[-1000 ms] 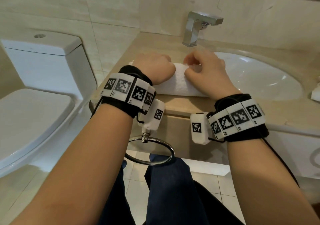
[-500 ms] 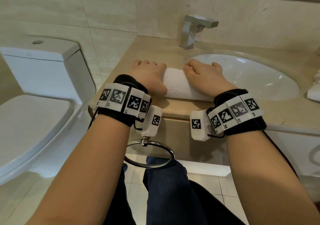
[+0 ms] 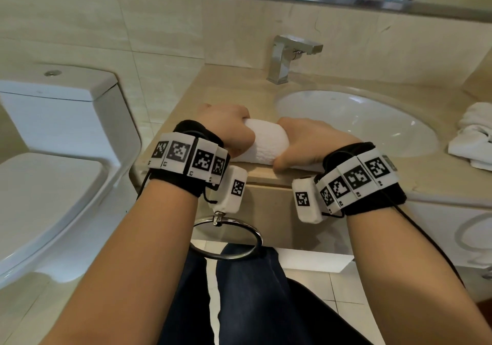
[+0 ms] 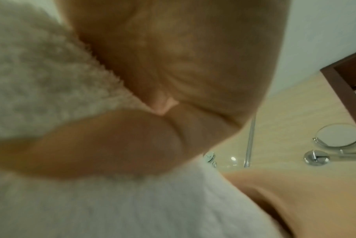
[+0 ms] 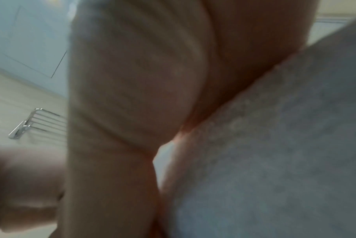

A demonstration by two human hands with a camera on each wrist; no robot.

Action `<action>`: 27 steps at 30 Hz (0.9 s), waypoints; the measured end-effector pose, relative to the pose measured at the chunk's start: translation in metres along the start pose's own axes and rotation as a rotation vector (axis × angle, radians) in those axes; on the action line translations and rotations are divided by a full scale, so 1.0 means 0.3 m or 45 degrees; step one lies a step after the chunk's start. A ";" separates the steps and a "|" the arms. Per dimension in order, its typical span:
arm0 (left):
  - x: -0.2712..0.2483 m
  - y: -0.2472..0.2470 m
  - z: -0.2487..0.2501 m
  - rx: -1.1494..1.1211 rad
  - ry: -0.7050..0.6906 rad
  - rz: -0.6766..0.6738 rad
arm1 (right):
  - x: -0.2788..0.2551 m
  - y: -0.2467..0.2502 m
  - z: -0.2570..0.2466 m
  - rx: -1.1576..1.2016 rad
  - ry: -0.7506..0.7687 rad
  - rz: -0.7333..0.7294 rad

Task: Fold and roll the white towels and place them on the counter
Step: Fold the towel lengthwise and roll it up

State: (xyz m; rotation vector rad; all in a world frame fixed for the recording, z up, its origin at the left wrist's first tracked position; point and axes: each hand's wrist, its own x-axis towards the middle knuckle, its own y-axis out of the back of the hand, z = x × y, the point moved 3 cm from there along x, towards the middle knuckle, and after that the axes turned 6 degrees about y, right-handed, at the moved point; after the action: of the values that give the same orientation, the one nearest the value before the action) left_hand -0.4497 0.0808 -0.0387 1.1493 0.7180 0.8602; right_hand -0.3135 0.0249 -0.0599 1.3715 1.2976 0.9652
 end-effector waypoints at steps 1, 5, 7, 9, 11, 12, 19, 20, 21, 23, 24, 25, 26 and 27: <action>0.000 -0.002 0.002 -0.042 0.026 0.041 | 0.001 0.000 0.003 0.006 -0.005 0.013; 0.023 -0.007 -0.003 -0.334 0.047 0.388 | 0.017 0.006 0.016 -0.002 0.000 0.090; 0.033 -0.005 -0.012 -0.538 0.046 0.636 | 0.023 0.013 0.036 0.007 -0.010 0.124; 0.031 0.003 -0.014 -0.778 0.044 0.740 | 0.026 0.021 0.073 0.027 -0.042 0.158; 0.045 -0.011 -0.012 -0.966 0.064 0.576 | 0.027 0.031 0.111 0.040 -0.087 0.190; 0.055 -0.026 -0.009 -1.035 0.082 0.447 | 0.026 0.038 0.128 0.044 -0.109 0.209; 0.128 -0.111 0.098 -1.572 0.273 -0.149 | 0.006 0.095 0.221 0.027 -0.213 0.353; 0.132 -0.113 0.119 -1.626 0.289 -0.197 | 0.000 0.101 0.235 0.017 -0.225 0.362; 0.138 -0.117 0.143 -1.680 0.293 -0.241 | -0.009 0.106 0.254 0.013 -0.242 0.368; 0.148 -0.123 0.176 -1.815 0.279 -0.322 | -0.025 0.116 0.281 0.007 -0.278 0.383; 0.153 -0.128 0.198 -1.889 0.272 -0.371 | -0.035 0.121 0.302 0.008 -0.304 0.394; 0.158 -0.134 0.219 -1.955 0.269 -0.410 | -0.046 0.125 0.319 0.013 -0.324 0.403; 0.164 -0.137 0.239 -2.016 0.264 -0.437 | -0.056 0.129 0.336 0.022 -0.337 0.412; 0.172 -0.138 0.259 -2.078 0.258 -0.455 | -0.062 0.132 0.352 0.030 -0.347 0.420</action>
State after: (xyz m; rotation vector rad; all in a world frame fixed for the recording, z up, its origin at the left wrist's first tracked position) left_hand -0.3501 0.0822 -0.0608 -0.5122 0.1667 0.8907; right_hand -0.2046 -0.0051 -0.0417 1.7046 0.8982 0.9413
